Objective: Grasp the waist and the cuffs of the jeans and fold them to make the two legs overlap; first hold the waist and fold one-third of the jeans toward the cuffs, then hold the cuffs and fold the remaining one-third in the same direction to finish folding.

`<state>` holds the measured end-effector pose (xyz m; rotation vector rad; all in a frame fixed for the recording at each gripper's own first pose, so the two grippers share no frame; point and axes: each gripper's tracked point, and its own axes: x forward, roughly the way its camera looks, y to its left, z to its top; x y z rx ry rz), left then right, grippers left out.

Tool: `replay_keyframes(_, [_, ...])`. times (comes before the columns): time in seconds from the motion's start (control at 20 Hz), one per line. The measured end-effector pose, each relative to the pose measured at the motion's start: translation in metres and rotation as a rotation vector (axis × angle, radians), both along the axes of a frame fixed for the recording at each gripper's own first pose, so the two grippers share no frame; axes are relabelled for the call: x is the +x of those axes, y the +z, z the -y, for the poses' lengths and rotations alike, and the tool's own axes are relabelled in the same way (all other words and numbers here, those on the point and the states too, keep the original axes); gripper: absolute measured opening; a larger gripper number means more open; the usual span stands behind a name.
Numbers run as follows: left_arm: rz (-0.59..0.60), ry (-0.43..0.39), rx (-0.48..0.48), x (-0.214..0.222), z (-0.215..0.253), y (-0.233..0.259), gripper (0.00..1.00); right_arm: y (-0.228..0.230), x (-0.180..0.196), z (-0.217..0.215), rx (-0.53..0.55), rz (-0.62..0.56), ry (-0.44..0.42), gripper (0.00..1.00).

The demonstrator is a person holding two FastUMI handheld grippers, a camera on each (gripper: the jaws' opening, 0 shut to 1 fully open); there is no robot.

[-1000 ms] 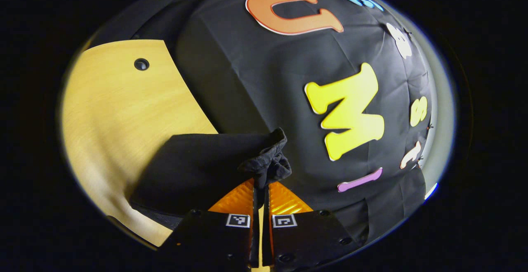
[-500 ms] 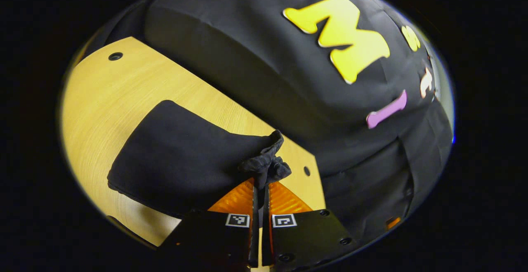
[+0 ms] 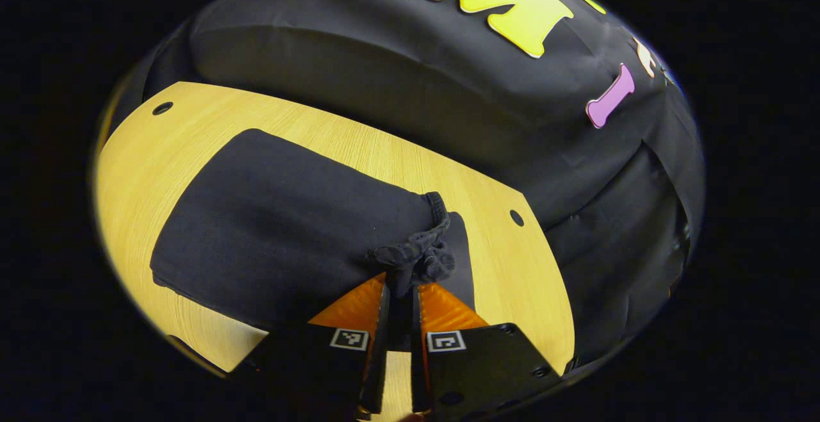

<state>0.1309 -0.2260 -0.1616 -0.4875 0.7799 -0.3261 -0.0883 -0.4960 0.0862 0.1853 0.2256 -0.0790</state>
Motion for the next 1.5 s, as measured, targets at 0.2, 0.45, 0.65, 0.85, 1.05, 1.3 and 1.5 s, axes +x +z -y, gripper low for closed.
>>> replay_keyframes(0.2, [0.126, -0.079, 0.192, -0.006, 0.003, 0.006, 0.80, 0.002, 0.002, -0.002, 0.002, 0.007, 0.005, 0.94])
replay_keyframes(0.45, [0.266, -0.166, 0.287, -0.024, 0.013, 0.035, 0.92, -0.001, 0.003, -0.007, 0.009, 0.003, 0.018, 0.94])
replay_keyframes(0.65, [0.360, -0.155, 0.274, -0.032, 0.002, 0.075, 0.93, 0.000, 0.011, -0.020, 0.012, 0.009, 0.043, 0.98])
replay_keyframes(0.85, [0.453, -0.051, 0.281, -0.024, -0.051, 0.131, 0.93, 0.006, 0.029, -0.049, 0.018, 0.028, 0.096, 0.95])
replay_keyframes(1.05, [0.592, 0.070, 0.317, -0.017, -0.113, 0.208, 0.94, 0.025, 0.051, -0.089, 0.018, 0.073, 0.169, 0.96])
replay_keyframes(1.3, [0.736, 0.189, 0.345, -0.037, -0.171, 0.289, 0.97, 0.071, 0.072, -0.141, 0.012, 0.175, 0.248, 0.95])
replay_keyframes(1.5, [0.801, 0.233, 0.370, -0.057, -0.199, 0.326, 0.96, 0.103, 0.075, -0.175, 0.002, 0.250, 0.293, 0.94])
